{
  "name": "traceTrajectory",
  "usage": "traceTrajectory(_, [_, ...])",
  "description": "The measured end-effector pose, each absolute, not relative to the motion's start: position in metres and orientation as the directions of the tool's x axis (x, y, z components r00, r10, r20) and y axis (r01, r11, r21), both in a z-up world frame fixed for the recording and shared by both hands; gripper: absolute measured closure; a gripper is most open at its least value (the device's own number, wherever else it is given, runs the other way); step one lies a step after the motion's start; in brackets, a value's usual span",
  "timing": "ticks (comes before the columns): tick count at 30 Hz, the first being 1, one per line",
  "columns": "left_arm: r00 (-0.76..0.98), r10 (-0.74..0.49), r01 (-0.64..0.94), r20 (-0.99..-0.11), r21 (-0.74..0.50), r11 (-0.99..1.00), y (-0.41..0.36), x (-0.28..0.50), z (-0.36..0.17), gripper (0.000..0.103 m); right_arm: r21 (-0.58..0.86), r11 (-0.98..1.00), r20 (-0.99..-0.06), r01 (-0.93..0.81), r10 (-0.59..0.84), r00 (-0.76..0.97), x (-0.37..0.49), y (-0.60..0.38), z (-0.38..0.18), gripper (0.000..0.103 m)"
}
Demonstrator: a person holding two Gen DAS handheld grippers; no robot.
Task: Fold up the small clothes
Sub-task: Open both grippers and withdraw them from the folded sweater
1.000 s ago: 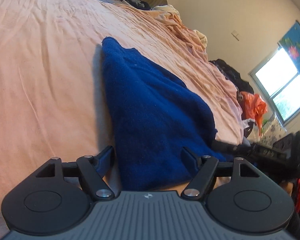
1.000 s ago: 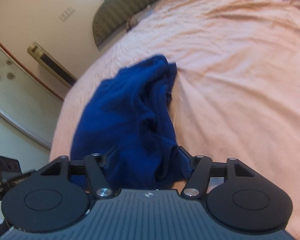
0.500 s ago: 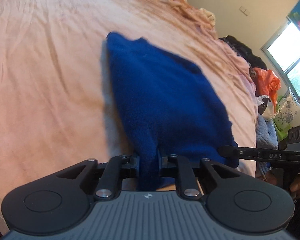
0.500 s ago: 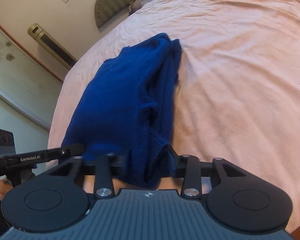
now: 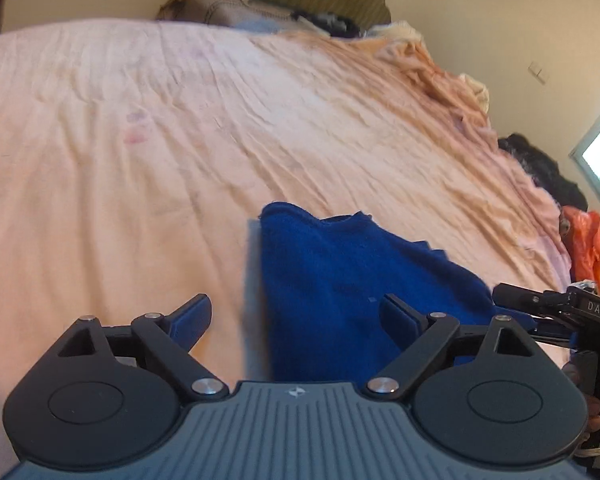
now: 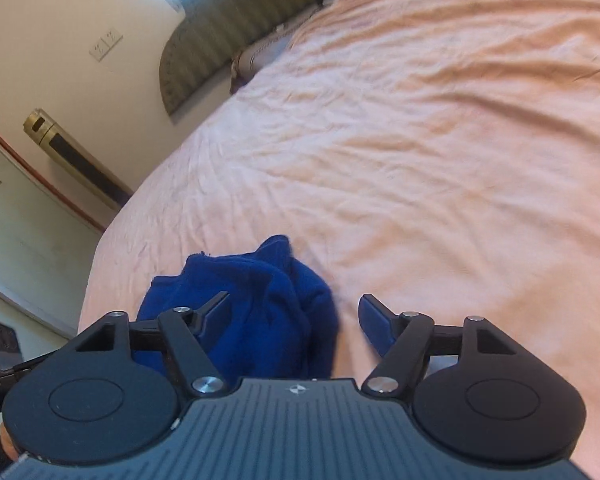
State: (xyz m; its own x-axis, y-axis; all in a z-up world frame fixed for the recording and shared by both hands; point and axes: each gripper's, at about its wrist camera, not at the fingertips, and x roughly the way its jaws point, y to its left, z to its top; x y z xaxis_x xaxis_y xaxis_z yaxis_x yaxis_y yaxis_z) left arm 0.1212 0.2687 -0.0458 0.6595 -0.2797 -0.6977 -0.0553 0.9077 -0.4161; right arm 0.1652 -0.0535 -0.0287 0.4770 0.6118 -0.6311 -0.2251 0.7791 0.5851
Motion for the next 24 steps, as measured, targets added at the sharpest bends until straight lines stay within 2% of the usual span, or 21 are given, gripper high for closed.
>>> traceTrajectory(1, [0.662,-0.284,-0.038,-0.693,-0.410,0.911,0.266,0.130,-0.048,0.014,0.593,0.769,-0.632,-0.238,0.627,0.455,0.170,-0.046,-0.033,0.053])
traceTrajectory(2, [0.665,-0.287,-0.016,-0.690,-0.397,0.918,0.261,0.138,-0.048,0.041,0.585,0.768,-0.642,-0.260,0.634,0.431,0.172,-0.036,-0.037,0.079])
traceTrajectory(3, [0.650,-0.301,0.015,-0.697,-0.385,0.923,0.257,0.147,-0.049,0.079,0.559,0.780,-0.652,-0.283,0.624,0.431,0.173,-0.028,-0.039,0.080])
traceTrajectory(5, [0.628,-0.330,0.040,-0.705,-0.394,0.918,0.255,0.158,-0.050,0.081,0.507,0.797,-0.630,-0.327,0.602,0.491,0.167,-0.022,-0.032,0.081])
traceTrajectory(8, [0.674,-0.270,0.095,-0.687,-0.282,0.955,0.243,0.164,-0.036,0.086,0.572,0.759,-0.540,-0.311,0.634,0.554,0.166,-0.035,-0.027,0.082])
traceTrajectory(10, [0.691,-0.222,0.094,-0.688,-0.219,0.971,0.240,0.170,-0.036,0.086,0.552,0.787,-0.587,-0.275,0.601,0.543,0.173,-0.033,-0.041,0.081])
traceTrajectory(11, [0.677,-0.211,0.085,-0.705,-0.210,0.974,0.240,0.174,-0.041,0.084,0.551,0.791,-0.595,-0.266,0.596,0.539,0.174,-0.032,-0.047,0.074])
traceTrajectory(12, [0.666,-0.209,0.076,-0.716,-0.213,0.974,0.241,0.178,-0.048,0.082,0.561,0.787,-0.582,-0.257,0.596,0.553,0.171,-0.035,-0.049,0.072])
traceTrajectory(14, [0.696,-0.208,0.057,-0.687,-0.237,0.970,0.244,0.166,-0.047,0.079,0.586,0.780,-0.579,-0.218,0.592,0.561,0.164,-0.043,-0.043,0.063])
traceTrajectory(16, [0.717,-0.183,0.025,-0.673,-0.237,0.971,0.249,0.144,-0.039,0.065,0.574,0.790,-0.559,-0.214,0.570,0.602,0.146,-0.055,-0.029,0.065])
traceTrajectory(18, [0.746,-0.120,-0.022,-0.656,-0.204,0.979,0.254,0.110,-0.028,0.040,0.546,0.804,-0.507,-0.236,0.541,0.671,0.114,-0.070,-0.010,0.065])
traceTrajectory(19, [0.761,-0.094,-0.039,-0.642,-0.191,0.981,0.255,0.090,-0.023,0.034,0.531,0.813,-0.490,-0.237,0.523,0.698,0.095,-0.075,-0.001,0.066])
traceTrajectory(20, [0.774,-0.073,-0.048,-0.628,-0.174,0.984,0.255,0.068,-0.018,0.028,0.509,0.825,-0.478,-0.243,0.507,0.717,0.075,-0.079,0.006,0.063])
traceTrajectory(21, [0.782,-0.061,-0.043,-0.621,-0.151,0.988,0.251,0.046,-0.014,0.027,0.478,0.843,-0.476,-0.249,0.486,0.733,0.054,-0.080,0.012,0.059])
traceTrajectory(23, [0.767,-0.061,-0.019,-0.639,-0.117,0.993,0.239,0.009,-0.014,0.027,0.429,0.875,-0.494,-0.226,0.436,0.752,0.012,-0.078,0.014,0.037])
traceTrajectory(24, [0.749,-0.060,-0.018,-0.660,-0.110,0.994,0.234,-0.006,-0.016,0.027,0.415,0.882,-0.516,-0.223,0.430,0.741,-0.004,-0.076,0.011,0.035])
